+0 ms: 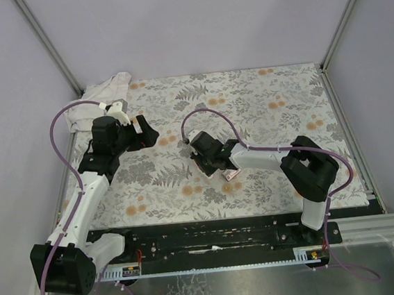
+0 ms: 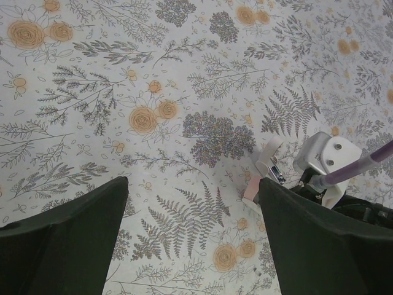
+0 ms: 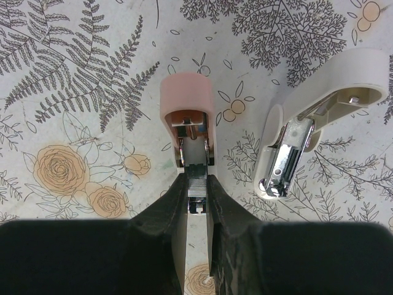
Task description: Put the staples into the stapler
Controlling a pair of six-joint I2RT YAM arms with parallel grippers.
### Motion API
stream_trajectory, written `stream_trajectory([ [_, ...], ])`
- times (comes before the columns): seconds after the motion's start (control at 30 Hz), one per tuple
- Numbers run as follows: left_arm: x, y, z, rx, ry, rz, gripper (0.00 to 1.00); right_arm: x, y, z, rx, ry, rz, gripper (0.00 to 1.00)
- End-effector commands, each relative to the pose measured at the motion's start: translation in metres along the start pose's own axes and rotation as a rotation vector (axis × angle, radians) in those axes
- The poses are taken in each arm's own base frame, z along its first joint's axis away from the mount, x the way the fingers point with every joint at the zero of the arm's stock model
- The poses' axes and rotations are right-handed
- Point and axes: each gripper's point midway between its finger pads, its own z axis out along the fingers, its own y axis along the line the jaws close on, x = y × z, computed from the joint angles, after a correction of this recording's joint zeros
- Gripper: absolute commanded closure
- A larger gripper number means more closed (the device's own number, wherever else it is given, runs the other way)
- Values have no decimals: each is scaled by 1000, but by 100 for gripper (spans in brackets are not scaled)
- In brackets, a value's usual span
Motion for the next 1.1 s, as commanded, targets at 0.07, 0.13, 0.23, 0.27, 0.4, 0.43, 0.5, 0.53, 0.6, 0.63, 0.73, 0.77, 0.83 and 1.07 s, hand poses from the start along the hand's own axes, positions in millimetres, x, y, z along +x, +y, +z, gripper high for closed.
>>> stream_trajectory([
  [0.07,-8,-2,3,22,-35,0,14,-2,8,4,-19,-2,1,83],
  [0.13,-8,-2,3,23,-35,0,14,-2,8,3,-18,1,0,83],
  [0.23,-9,-2,3,25,-36,0,14,-2,7,3,-14,1,-3,82],
  [0.27,-9,-2,3,24,-36,0,14,-3,7,3,-12,-1,-4,82],
  [0.4,-8,-2,3,26,-34,-1,14,-4,5,2,-4,0,-8,77],
  [0.43,-8,-2,3,26,-35,-1,14,-5,5,1,-3,0,-7,75],
  [0.5,-8,-3,3,27,-34,-2,14,-6,5,0,-1,-1,-8,71],
  [0.53,-8,-2,3,26,-34,-3,14,-8,4,-1,0,-4,-6,69],
  [0.6,-8,-2,3,25,-35,-3,14,-12,5,-4,1,-11,-7,64],
  [0.63,-9,-2,3,26,-36,-2,14,-15,4,-6,1,-16,-7,62],
  [0.73,-9,-1,3,23,-36,-3,14,-24,4,-14,2,-38,-7,58],
  [0.77,-9,-2,2,24,-37,-3,14,-27,4,-17,2,-45,-8,57],
  [0.83,-9,-1,2,21,-40,-3,14,-34,5,-25,-2,-63,-6,56],
  [1.07,-10,0,2,15,-43,-1,14,-40,0,-34,29,-67,12,66],
])
